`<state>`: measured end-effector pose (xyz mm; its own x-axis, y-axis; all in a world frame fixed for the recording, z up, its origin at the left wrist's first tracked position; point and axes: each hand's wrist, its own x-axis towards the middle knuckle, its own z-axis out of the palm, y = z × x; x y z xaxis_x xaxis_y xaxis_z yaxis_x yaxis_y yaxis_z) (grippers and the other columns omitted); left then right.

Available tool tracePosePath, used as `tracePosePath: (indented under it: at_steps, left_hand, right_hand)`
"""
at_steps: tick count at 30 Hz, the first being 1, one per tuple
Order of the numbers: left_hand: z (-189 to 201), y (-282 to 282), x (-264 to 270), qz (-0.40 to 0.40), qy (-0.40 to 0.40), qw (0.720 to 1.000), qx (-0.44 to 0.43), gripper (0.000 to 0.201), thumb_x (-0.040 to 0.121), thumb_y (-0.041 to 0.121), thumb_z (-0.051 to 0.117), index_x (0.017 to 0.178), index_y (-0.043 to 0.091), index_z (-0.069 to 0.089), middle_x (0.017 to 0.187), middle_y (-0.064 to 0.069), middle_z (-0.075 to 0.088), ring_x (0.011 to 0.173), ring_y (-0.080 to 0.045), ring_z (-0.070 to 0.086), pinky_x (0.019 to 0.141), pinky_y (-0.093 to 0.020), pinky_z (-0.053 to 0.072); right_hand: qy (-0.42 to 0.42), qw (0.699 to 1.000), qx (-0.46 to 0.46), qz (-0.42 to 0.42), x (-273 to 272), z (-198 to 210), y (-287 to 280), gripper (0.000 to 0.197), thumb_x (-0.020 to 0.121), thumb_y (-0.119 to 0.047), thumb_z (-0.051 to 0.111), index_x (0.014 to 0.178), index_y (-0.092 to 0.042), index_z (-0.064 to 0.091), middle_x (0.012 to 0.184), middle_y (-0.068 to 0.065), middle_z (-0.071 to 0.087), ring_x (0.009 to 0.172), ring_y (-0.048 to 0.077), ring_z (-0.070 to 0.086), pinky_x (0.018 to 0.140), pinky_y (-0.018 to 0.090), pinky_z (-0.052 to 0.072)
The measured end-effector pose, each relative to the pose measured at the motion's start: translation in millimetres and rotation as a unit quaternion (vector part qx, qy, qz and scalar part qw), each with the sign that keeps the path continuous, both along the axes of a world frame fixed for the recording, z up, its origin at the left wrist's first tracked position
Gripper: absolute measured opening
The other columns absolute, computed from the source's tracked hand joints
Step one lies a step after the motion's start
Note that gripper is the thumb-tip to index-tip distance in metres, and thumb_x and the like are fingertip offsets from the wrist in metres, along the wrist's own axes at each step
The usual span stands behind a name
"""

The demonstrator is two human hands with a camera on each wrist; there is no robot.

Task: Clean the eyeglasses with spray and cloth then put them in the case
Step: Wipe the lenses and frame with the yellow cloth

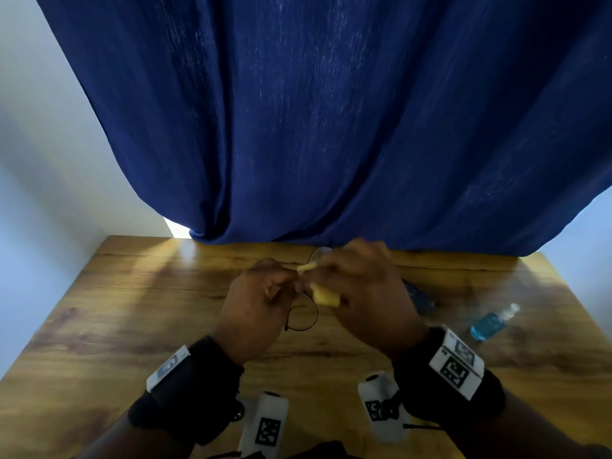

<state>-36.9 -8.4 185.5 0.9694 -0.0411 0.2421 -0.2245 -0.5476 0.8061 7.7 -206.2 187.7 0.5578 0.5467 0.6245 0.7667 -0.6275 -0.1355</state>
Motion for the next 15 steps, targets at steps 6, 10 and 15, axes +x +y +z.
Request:
tracePosePath:
  at_steps: [6,10,15]
  left_hand:
    - [1.6,1.3,3.6,-0.012,0.003,1.0,0.002,0.02,0.096,0.019,0.069,0.095,0.036,0.08,0.087,0.009,0.064,0.089,-0.004,0.065,0.073,-0.006,0.046]
    - [-1.0,-3.2,6.1,-0.015,0.002,1.0,0.0,0.018,0.096,0.022,0.068,0.096,0.036,0.081,0.088,0.009,0.066,0.09,-0.008,0.065,0.075,-0.012,0.05]
    - [0.6,-10.3,7.5,-0.005,-0.011,1.0,0.001,0.016,0.096,0.021,0.068,0.096,0.03,0.082,0.091,0.009,0.068,0.09,-0.006,0.066,0.073,-0.012,0.05]
  right_hand:
    - [0.01,0.998,0.051,-0.048,10.3,3.9,-5.8,0.024,0.091,-0.027,0.068,0.112,-0.031,0.077,0.101,-0.013,0.07,0.092,0.014,0.055,0.078,0.042,0.045]
    - [0.005,0.996,0.06,-0.067,13.3,5.4,-17.1,0.024,0.089,-0.027,0.071,0.111,-0.031,0.078,0.1,-0.013,0.072,0.091,0.015,0.056,0.077,0.041,0.044]
    - [-0.027,0.999,0.013,-0.039,6.4,-6.0,-30.7,0.03,0.086,-0.024,0.079,0.114,-0.033,0.077,0.104,-0.016,0.071,0.09,0.014,0.058,0.078,0.041,0.043]
